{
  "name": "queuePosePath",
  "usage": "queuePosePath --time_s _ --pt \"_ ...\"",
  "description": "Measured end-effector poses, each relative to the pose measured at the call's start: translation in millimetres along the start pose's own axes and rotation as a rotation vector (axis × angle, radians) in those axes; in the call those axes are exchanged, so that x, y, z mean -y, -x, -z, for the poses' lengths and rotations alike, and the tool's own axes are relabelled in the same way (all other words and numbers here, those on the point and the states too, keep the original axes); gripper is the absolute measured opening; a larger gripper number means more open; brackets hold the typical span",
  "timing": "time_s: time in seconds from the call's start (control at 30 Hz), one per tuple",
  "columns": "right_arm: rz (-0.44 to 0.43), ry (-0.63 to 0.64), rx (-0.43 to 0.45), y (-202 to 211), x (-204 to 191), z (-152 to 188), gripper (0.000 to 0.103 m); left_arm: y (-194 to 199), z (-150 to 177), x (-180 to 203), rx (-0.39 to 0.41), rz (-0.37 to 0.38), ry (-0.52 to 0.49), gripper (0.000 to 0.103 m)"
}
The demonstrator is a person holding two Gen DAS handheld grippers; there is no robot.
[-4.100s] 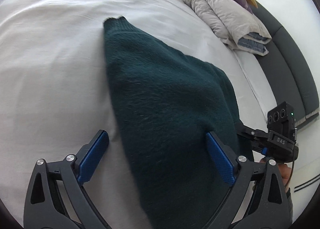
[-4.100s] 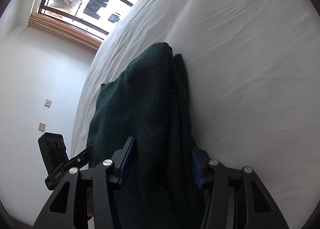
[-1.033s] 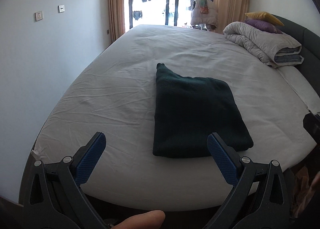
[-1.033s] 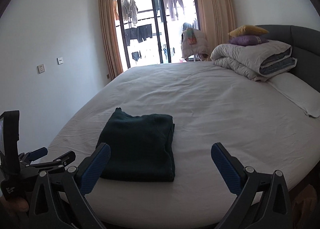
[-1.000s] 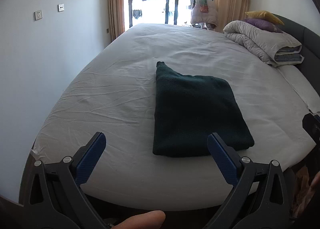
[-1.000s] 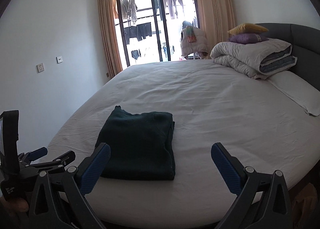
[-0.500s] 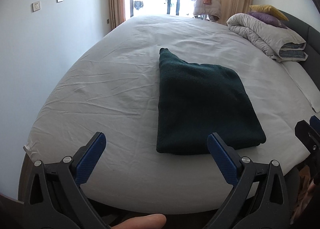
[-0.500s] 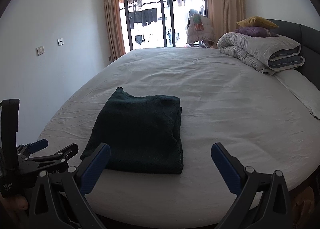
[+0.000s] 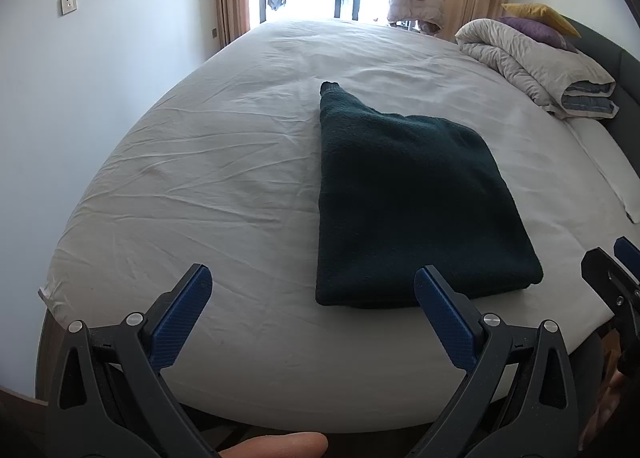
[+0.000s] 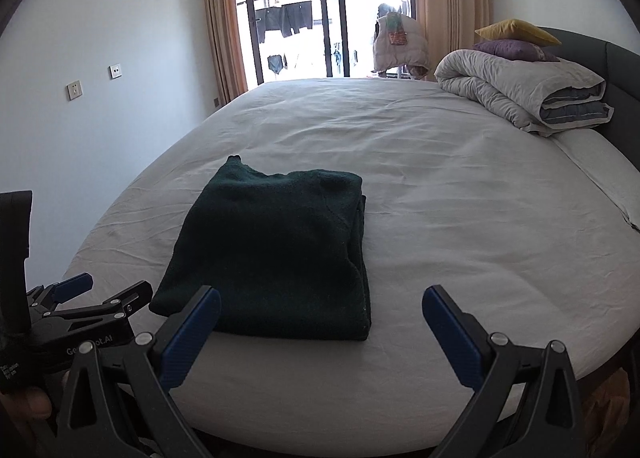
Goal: Fold small clothes
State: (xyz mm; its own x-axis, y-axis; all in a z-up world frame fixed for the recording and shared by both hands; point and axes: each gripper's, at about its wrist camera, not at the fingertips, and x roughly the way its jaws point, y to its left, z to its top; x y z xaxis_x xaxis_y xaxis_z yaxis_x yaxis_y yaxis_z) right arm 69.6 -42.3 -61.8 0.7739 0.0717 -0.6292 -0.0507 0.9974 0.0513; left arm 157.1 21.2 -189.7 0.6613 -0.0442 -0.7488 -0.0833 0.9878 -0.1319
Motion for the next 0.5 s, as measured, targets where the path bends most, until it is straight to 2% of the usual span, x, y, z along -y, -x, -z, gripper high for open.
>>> queuePosePath --time_s 0.5 --pt "-0.007 -0.013 -0.002 2.0 1.4 1.3 0.103 -1.0 -1.1 8.5 0.000 -0.003 -0.013 0.103"
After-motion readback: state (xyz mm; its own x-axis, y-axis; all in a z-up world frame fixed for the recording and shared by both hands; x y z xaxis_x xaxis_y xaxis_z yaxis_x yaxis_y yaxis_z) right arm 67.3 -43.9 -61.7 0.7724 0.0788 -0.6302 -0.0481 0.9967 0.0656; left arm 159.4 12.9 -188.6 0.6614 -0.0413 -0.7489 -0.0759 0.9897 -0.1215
